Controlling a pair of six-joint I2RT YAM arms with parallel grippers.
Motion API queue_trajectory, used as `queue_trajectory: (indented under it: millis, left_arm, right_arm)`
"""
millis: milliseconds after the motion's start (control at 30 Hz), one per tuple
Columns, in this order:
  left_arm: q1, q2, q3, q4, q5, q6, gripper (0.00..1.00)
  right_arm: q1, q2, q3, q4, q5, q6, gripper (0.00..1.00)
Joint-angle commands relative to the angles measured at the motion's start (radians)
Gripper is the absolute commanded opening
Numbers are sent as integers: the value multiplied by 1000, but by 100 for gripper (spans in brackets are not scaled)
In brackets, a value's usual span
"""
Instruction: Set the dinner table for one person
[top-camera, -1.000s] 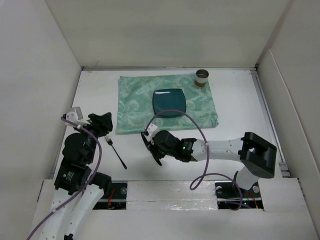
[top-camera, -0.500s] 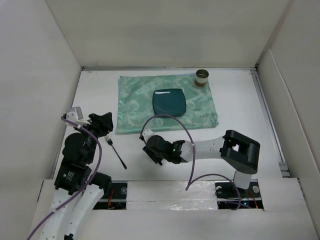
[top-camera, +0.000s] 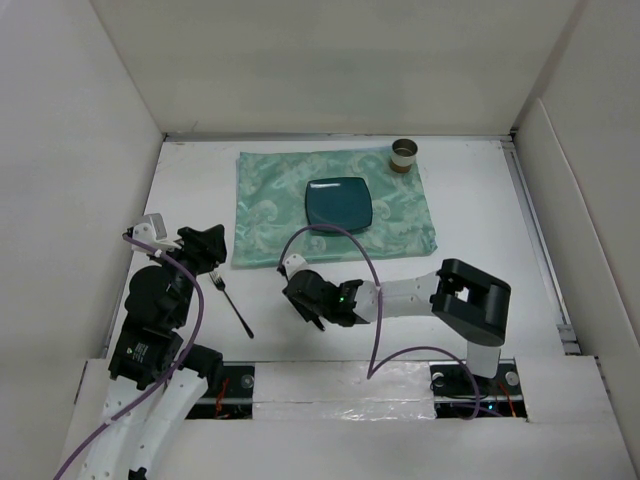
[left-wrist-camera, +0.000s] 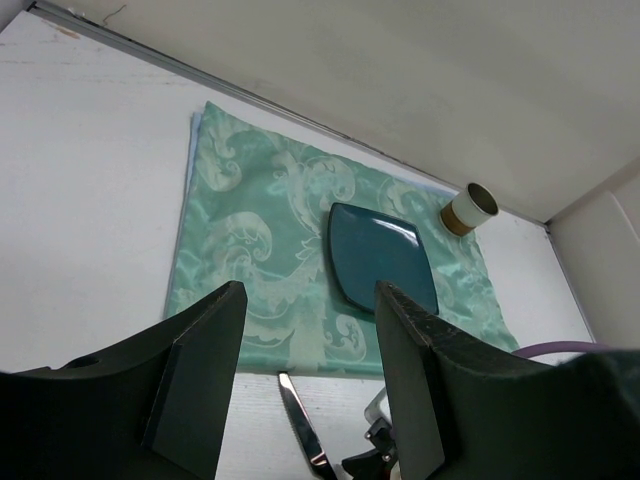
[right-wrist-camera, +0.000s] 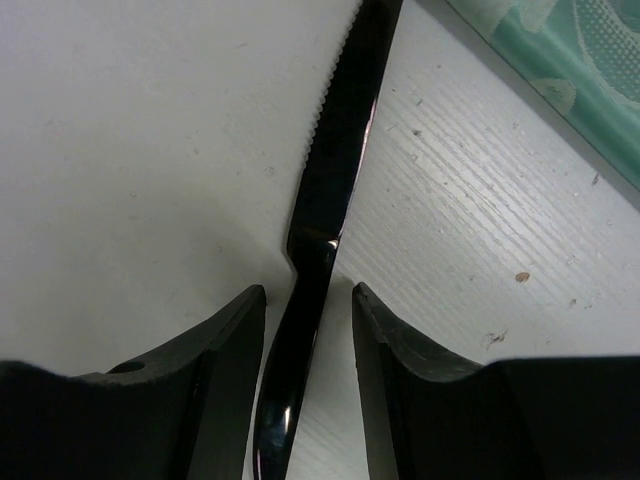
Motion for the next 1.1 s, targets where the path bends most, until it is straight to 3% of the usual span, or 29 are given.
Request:
queue_trajectory:
  millis: [0,533,933,1067]
  left_arm:
    - [5,-5,-6,40,11,11,51]
    - [5,-19,-6,40,6,13,51]
    - [5,-26,-7,37,0,11,50]
    - [5,-26,-7,38,0,13,50]
  right_arm:
    - [9,13,7,-1,74,19,46]
    - [36,88,50,-70,100,34,42]
    - [36,56,-22,-36,67,79,40]
    - [36,32,-64,-29,48,90,34]
